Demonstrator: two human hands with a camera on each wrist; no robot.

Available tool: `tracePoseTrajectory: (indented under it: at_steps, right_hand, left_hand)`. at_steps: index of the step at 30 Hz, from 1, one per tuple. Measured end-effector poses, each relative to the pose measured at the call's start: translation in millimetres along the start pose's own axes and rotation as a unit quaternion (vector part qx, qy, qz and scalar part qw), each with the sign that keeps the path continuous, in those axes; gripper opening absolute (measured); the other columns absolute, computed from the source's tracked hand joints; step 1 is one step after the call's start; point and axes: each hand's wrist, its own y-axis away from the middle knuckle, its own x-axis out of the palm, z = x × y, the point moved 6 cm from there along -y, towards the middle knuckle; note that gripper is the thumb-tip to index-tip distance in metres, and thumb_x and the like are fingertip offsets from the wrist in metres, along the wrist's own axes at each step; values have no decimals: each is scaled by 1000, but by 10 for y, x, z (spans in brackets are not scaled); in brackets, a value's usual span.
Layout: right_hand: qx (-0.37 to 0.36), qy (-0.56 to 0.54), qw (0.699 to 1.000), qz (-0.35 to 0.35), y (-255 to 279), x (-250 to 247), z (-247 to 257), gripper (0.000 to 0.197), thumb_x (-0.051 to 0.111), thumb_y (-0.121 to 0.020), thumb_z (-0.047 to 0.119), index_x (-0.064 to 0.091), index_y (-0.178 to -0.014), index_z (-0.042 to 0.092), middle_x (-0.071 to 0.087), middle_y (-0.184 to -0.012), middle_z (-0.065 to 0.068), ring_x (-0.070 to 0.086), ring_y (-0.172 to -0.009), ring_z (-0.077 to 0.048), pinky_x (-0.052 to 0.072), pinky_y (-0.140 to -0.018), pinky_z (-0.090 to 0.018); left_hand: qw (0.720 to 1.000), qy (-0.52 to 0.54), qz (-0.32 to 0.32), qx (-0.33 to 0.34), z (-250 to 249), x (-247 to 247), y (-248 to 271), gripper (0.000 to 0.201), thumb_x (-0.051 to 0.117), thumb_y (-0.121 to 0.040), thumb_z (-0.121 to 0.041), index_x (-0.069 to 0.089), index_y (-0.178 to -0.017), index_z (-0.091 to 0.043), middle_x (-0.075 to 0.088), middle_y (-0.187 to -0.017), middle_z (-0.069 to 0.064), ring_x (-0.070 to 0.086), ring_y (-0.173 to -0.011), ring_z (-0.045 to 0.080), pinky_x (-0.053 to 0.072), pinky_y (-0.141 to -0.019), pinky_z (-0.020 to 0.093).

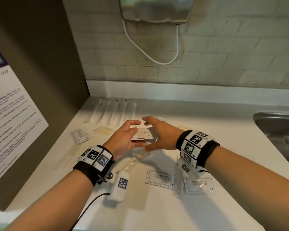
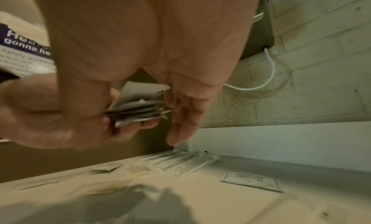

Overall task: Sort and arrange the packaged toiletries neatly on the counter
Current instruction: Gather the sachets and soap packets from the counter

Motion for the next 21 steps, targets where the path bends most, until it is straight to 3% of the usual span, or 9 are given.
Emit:
tracePoseTrajectory:
  at_steps: [3, 5, 6, 8, 9, 11, 13, 17, 21]
  right_hand:
    - [27, 40, 999, 8, -30, 3, -29, 78, 74, -78, 25, 32, -142, 13, 61, -113, -5, 58, -98, -21, 51, -80, -28]
    - [36, 89, 995, 22, -34, -2, -37, 55, 71, -80, 22, 47, -128, 10, 57, -91, 0, 54, -81, -20, 42, -62, -23]
    - [38, 104, 993, 26, -24, -13, -36, 46, 70, -80, 21, 51, -120, 9, 54, -86, 1, 52, -78, -21, 39, -59, -23]
    - [39, 112, 993, 29, -3, -32, -56, 35, 68, -80, 19, 53, -111, 9, 54, -83, 0, 52, -76, -22, 40, -61, -27]
    - [36, 111, 993, 32, 9, -45, -69, 34, 68, -79, 18, 54, -109, 9, 56, -83, -2, 53, -76, -23, 43, -63, -30]
    - [31, 112, 992, 43, 29, -70, -94, 35, 67, -79, 17, 54, -111, 8, 61, -89, -6, 55, -79, -25, 46, -68, -34]
    - [29, 101, 993, 54, 44, -92, -111, 40, 67, -80, 14, 52, -116, 7, 63, -97, -10, 56, -82, -24, 48, -72, -35]
    - [57, 92, 994, 36, 39, -162, -169, 50, 68, -79, 11, 44, -122, 4, 61, -101, -9, 53, -82, -22, 45, -68, -28]
    - [81, 158, 984, 24, 69, -242, -232, 41, 71, -77, 24, 52, -112, 10, 56, -90, -4, 52, -76, -22, 41, -63, -28]
  left_hand:
    - [998, -66, 12, 3, -7, 64, -9, 33, 35, -102, -8, 56, -122, -24, 64, -107, 12, 69, -90, 24, 59, -77, 34]
    - [987, -160, 16, 2, -25, 98, -18, 35, 35, -100, -11, 52, -126, -28, 58, -94, 6, 66, -85, 22, 55, -75, 31]
    - [978, -206, 26, -4, -32, 123, -19, 36, 35, -100, -13, 49, -129, -28, 53, -88, 5, 63, -81, 20, 52, -73, 30]
    - [962, -267, 60, -14, -36, 196, -23, 37, 41, -99, -19, 43, -135, -29, 51, -91, 4, 59, -75, 14, 45, -70, 27]
    - [950, -302, 79, -7, -43, 223, -32, 41, 49, -97, -24, 40, -137, -30, 52, -101, 3, 58, -80, 12, 44, -73, 26]
    - [897, -427, 104, 36, -96, 258, -72, 67, 72, -85, -34, 37, -142, -29, 44, -126, -2, 54, -107, 10, 42, -88, 24]
    - [844, -519, 103, 87, -187, 317, -93, 82, 83, -73, -31, 39, -142, -27, 43, -132, -4, 48, -119, 10, 41, -98, 25]
    - [809, -570, 61, 130, -366, 415, -155, 67, 82, -76, -22, 54, -137, -23, 65, -123, 0, 60, -114, 16, 49, -96, 29]
    - [781, -611, 58, 117, -432, 502, -195, 43, 83, -75, -24, 70, -116, -21, 73, -106, -2, 67, -93, 15, 54, -81, 27]
